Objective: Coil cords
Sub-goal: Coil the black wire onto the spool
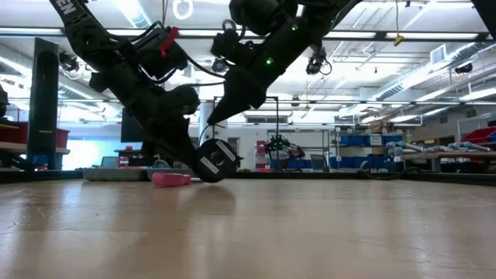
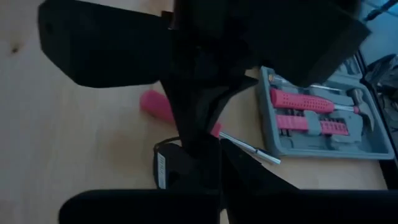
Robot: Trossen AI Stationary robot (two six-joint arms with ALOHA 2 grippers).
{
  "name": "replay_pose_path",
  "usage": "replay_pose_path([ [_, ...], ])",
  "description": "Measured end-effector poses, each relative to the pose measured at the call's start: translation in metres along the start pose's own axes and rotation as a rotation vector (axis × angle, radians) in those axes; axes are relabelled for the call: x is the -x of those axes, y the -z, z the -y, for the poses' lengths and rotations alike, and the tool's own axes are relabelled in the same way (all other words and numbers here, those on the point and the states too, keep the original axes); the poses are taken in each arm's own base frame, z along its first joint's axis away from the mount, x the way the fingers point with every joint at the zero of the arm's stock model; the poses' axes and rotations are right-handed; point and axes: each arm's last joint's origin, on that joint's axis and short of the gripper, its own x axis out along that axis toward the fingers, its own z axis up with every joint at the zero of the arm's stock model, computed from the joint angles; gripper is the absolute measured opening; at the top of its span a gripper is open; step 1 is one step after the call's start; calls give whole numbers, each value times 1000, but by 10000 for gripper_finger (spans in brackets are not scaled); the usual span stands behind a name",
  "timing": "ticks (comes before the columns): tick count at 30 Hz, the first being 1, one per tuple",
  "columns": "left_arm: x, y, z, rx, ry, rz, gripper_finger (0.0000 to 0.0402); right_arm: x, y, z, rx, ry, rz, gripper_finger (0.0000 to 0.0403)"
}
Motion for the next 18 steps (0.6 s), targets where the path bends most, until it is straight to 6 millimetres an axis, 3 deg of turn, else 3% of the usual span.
replay_pose_path([
  [8, 0, -4, 3, 4, 41, 40, 1, 0, 0, 1, -3, -19, 6, 0],
  [18, 0, -3, 5, 2, 108, 4, 1, -1, 9, 11, -56, 112, -93, 0],
])
